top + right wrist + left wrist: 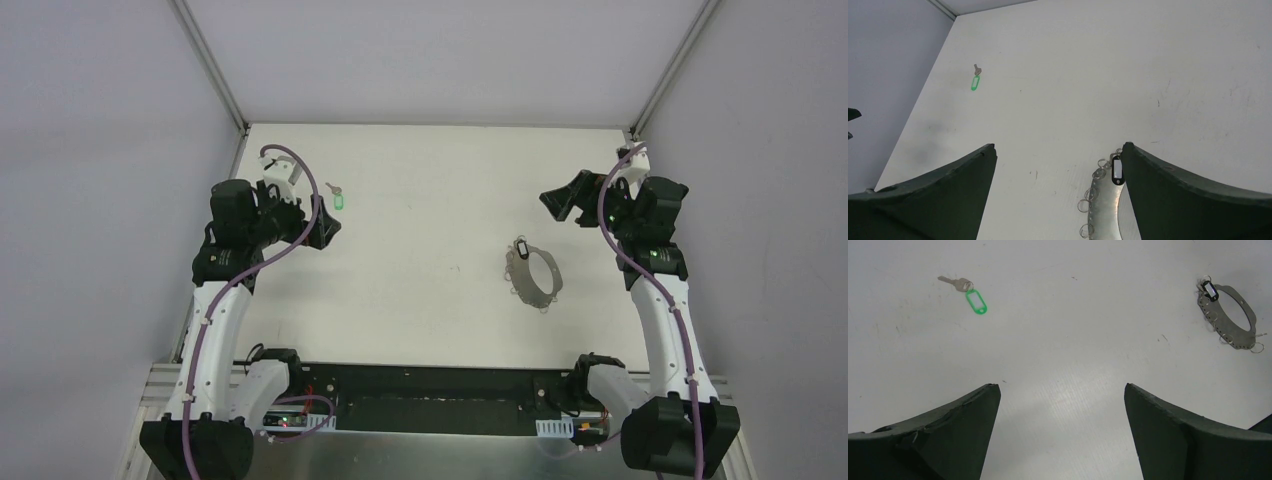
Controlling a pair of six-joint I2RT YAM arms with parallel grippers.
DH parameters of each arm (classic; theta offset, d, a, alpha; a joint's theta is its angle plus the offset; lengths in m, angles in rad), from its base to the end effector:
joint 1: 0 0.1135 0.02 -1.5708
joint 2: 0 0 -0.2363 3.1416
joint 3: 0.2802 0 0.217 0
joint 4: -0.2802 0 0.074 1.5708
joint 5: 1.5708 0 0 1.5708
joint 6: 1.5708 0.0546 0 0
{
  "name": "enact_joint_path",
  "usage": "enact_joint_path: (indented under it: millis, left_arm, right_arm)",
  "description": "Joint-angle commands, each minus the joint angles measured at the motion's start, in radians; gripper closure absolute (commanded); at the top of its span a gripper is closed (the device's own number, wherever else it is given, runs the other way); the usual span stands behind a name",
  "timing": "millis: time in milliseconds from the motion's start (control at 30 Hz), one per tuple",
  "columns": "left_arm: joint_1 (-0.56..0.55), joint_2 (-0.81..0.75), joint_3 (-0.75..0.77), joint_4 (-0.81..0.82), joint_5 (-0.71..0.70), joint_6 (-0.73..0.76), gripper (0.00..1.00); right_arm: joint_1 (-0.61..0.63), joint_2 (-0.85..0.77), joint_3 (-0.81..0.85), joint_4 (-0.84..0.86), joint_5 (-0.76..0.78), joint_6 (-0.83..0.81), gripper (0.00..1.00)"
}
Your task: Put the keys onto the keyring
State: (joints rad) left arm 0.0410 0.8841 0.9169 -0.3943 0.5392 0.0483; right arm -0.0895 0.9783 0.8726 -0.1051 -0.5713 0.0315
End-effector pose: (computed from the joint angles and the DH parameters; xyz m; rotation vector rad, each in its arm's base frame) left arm 0.1907 -0.0202 0.3203 0.3642 1.8700 -0.4589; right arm 0.2208 0.0098 0.3221 -0.3042 1.7445 0.4654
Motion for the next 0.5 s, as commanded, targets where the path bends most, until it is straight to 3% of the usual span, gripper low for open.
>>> enact_joint_path:
  millis: [0,233,367,433,467]
  left_arm:
    - [0.009,-0.015,-0.006,0.018,-0.002,0.002,0.01]
    - [0.009,-0.013,-0.027,0.006,0.021,0.004,0.01]
    - [0.007,-0.009,-0.030,-0.002,0.022,0.028,0.01]
    - [0.005,-0.008,-0.032,-0.011,0.019,0.039,0.00]
    - [0.005,-0.010,-0.035,-0.013,0.022,0.045,0.00]
  right_arm:
    - [-0.003,-0.015,0.004,0.005,-0.030,-0.025,0.02]
    - [-0.003,-0.016,-0.013,-0.017,-0.074,-0.102,0.02]
    - [0.004,-0.013,-0.001,-0.119,-0.119,-0.234,0.02]
    - [0.040,-0.067,0.007,-0.202,-0.037,-0.315,0.02]
    - [0.065,-0.006,0.008,-0.254,0.019,-0.382,0.02]
